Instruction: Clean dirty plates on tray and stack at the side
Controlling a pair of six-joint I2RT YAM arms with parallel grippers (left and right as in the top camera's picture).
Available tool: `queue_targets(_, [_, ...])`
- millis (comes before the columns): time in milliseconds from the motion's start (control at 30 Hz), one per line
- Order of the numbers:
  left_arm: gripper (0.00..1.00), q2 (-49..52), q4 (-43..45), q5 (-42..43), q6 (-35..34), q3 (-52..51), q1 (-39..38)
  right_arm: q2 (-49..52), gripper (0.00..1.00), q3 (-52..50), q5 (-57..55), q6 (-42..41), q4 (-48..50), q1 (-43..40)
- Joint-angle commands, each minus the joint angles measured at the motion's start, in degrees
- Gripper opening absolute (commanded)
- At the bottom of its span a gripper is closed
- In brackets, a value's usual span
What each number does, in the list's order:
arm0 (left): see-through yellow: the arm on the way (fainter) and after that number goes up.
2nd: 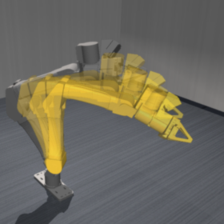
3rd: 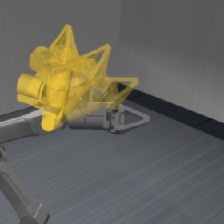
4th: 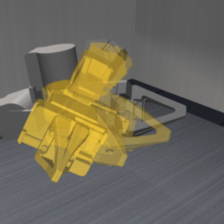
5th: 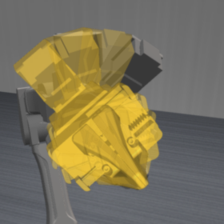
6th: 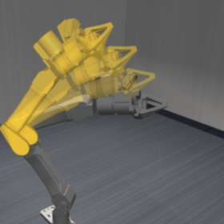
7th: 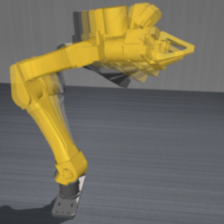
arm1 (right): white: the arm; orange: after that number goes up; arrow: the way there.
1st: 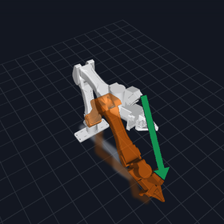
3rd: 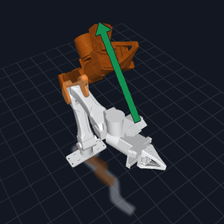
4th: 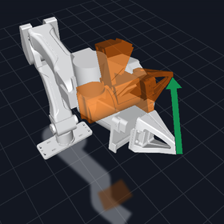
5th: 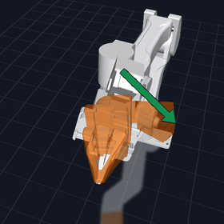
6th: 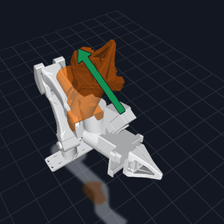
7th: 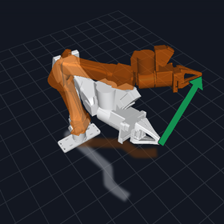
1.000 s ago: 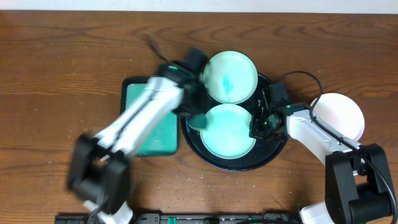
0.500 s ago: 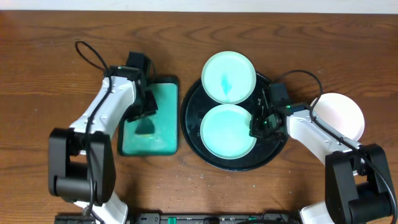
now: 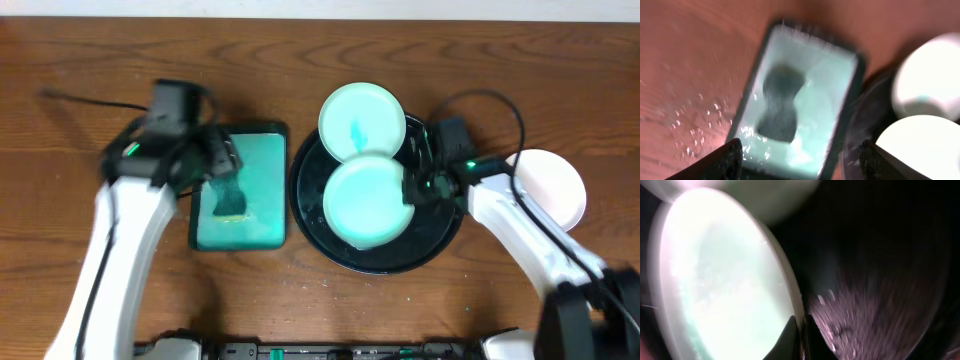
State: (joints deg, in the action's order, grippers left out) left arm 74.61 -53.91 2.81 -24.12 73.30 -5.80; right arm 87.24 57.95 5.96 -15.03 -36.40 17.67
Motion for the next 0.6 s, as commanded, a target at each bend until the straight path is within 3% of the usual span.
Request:
queue_targets(0, [0.75, -11.56, 0.96, -0.48, 0.09, 1.64, 2.82, -5.95, 0.01, 5.79, -5.57, 5.27, 3.54, 4.81])
queue_targets(133, [0.77, -22.14, 3.28, -0.52, 0.11, 1.64, 3.93, -6.38, 0.01, 6.47, -8.00, 10.25, 15.06, 12.31])
queue_targets(167, [0.83, -24.85, 3.72, -0.72, 0.11, 1.64, 3.91, -5.84, 0.01, 6.47, -8.81, 11.30, 17.92, 14.16])
queue_targets(300, [0.84, -32.76, 3.91, -0.72, 0.11, 1.64, 3.91, -1.11, 0.01, 6.47, -15.26, 15.47, 30.14, 22.29])
queue_targets(567, [0.84, -39.19, 3.80, -0.68, 0.09, 1.62, 3.91, 6.88, 0.01, 6.47, -28.72, 27.06, 46.29, 32.02])
